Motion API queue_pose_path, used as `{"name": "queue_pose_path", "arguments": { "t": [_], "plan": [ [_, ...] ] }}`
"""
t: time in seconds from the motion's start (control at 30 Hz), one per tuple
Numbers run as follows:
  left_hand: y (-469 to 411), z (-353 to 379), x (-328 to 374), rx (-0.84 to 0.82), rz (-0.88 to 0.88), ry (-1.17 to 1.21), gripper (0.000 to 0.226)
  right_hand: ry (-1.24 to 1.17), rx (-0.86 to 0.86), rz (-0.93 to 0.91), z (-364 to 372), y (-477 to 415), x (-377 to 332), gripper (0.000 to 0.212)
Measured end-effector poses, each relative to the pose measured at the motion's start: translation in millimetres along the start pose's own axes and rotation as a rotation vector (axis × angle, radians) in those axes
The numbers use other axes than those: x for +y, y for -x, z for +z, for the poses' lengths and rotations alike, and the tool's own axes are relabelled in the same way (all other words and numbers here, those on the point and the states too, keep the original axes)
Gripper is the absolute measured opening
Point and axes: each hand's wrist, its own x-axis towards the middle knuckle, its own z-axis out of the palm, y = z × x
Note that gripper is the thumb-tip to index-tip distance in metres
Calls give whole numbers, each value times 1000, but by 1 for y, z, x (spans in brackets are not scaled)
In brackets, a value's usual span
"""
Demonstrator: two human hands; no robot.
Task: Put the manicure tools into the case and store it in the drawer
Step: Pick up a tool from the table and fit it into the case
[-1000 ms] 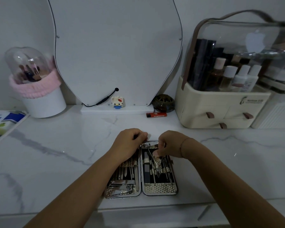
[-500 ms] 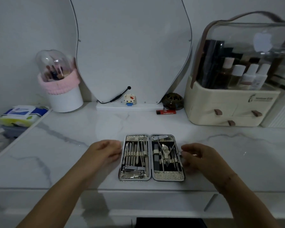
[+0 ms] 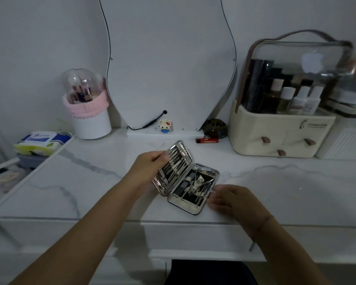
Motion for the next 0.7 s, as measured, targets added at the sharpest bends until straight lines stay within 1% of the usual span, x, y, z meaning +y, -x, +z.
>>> {"name": "queue_pose_path", "arguments": {
  "t": [0.03, 0.1, 0.17, 0.2, 0.27, 0.4, 0.43, 0.5, 0.57, 0.6, 0.63, 0.7],
  "plan": [
    [1, 5, 5, -12, 102, -79, 22, -56, -3, 23, 3, 2, 1, 16],
    [1, 15, 13, -38, 293, -310, 26, -176, -41, 55, 8, 3, 4, 19],
    [2, 25, 15, -101, 423, -527, 30, -233, -92, 62, 10, 5, 5, 22],
    [4, 29, 12, -142, 464, -592, 32, -222, -94, 56, 9, 5, 4, 23],
    [7, 34, -2, -216, 536, -634, 34, -94, -32, -11, 3, 4, -1, 20],
    [8, 28, -36, -275, 688, -659, 35, 502, 230, -368, -13, -11, -5, 14],
    [7, 26, -41, -259, 680, -673, 38, 588, 258, -441, -14, -17, -4, 17],
    [7, 23, -45, -196, 606, -681, 49, 660, 242, -526, -12, -31, 0, 34],
    [5, 20, -46, -159, 528, -657, 48, 727, 154, -557, -9, -46, 4, 54],
    [4, 18, -47, -160, 497, -647, 45, 774, 106, -557, -7, -52, 6, 59],
    [3, 18, -47, -174, 470, -637, 44, 823, 61, -549, -5, -57, 8, 61],
    [2, 18, -48, -214, 426, -620, 46, 910, 5, -516, -3, -63, 12, 57]
  ]
}}
